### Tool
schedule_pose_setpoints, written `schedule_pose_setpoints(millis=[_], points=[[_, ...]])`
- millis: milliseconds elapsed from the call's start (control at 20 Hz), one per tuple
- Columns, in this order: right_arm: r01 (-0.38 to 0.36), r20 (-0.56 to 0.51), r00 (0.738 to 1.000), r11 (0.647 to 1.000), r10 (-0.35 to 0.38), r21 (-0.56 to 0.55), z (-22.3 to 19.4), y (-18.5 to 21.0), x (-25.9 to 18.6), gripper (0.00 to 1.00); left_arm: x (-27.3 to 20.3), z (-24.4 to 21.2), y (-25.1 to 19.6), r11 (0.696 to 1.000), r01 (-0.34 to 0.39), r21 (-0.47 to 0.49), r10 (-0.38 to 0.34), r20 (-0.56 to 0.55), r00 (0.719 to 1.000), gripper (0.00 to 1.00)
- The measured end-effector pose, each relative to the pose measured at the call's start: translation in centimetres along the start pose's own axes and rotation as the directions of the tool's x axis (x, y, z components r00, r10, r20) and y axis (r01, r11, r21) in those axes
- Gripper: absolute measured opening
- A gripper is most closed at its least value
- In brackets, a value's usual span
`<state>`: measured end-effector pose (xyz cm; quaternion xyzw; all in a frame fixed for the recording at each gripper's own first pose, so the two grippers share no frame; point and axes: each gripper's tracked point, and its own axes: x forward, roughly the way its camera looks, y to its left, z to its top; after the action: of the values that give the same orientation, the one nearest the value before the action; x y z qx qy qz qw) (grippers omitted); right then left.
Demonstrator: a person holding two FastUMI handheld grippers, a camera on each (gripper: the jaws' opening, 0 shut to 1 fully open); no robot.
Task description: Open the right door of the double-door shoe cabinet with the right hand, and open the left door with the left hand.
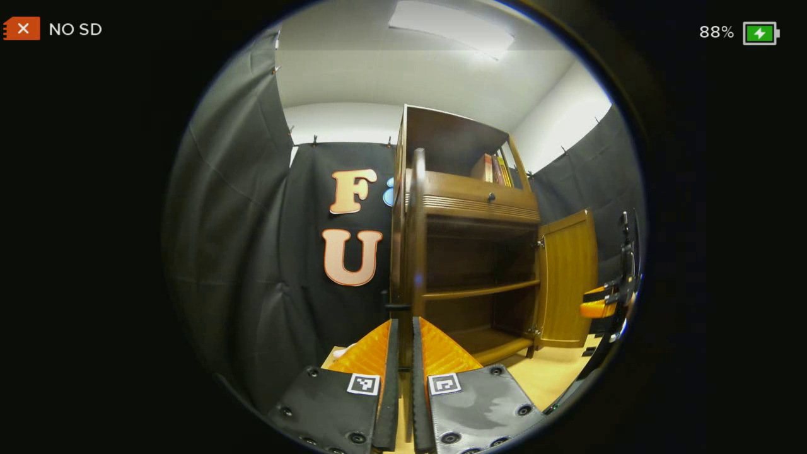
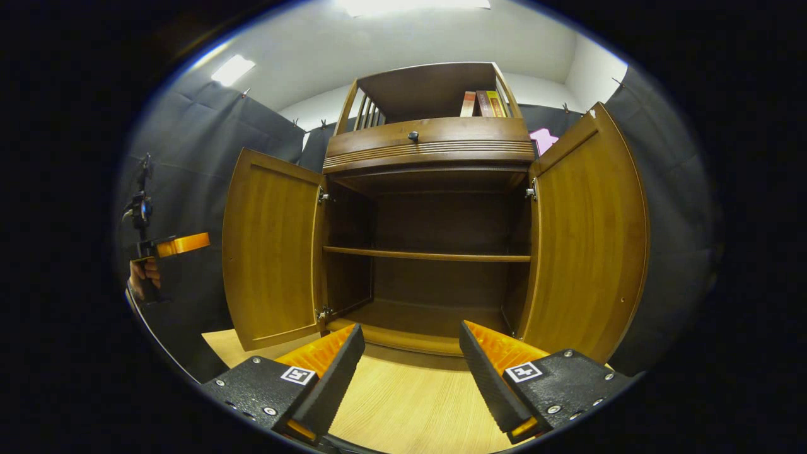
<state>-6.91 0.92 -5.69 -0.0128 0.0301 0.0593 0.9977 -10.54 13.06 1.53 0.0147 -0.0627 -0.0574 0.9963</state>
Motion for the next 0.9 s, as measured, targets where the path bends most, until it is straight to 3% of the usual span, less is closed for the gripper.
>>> schedule_pose_setpoints(millis=[150, 200, 250, 350, 500, 600, 900], points=[[0.03, 0.015, 0.999, 0.999, -0.031, 0.029, 0.1, -0.3, 0.3, 0.93, 0.6, -2.5, -6.1, 0.994, 0.003, -0.112, -0.009, -0.057, 0.998, 0.08], [0.029, 0.02, 0.999, 0.999, -0.03, 0.045, 0.2, -0.2, 0.2, 0.93, 1.4, -3.3, -8.4, 0.992, 0.024, -0.127, -0.033, -0.068, 0.997, 0.12], [0.024, 0.018, 1.0, 0.998, -0.025, 0.056, 0.0, 0.1, 0.2, 0.94, 2.4, -3.7, -9.9, 0.994, 0.032, -0.102, -0.039, -0.068, 0.997, 0.06], [0.031, 0.018, 0.999, 0.998, -0.032, 0.058, 0.0, -0.4, 0.0, 0.93, 3.9, -4.8, -11.4, 1.0, 0.022, -0.017, -0.023, -0.06, 0.998, 0.06], [0.045, 0.028, 0.999, 0.997, -0.046, 0.056, 0.0, -1.4, -0.2, 0.93, 5.7, -6.5, -14.1, 1.0, 0.029, -0.009, -0.029, -0.085, 0.996, 0.07], [0.04, 0.039, 0.998, 0.997, -0.043, 0.072, 0.3, -1.8, -0.3, 0.93, 6.3, -6.8, -15.2, 1.0, 0.019, 0.007, -0.019, -0.091, 0.996, 0.12], [0.078, 0.053, 0.995, 0.994, -0.082, 0.078, 0.1, -3.9, -0.6, 0.94, 6.2, -4.8, -16.4, 0.994, -0.031, 0.106, 0.03, 0.012, 0.999, 0.52]])
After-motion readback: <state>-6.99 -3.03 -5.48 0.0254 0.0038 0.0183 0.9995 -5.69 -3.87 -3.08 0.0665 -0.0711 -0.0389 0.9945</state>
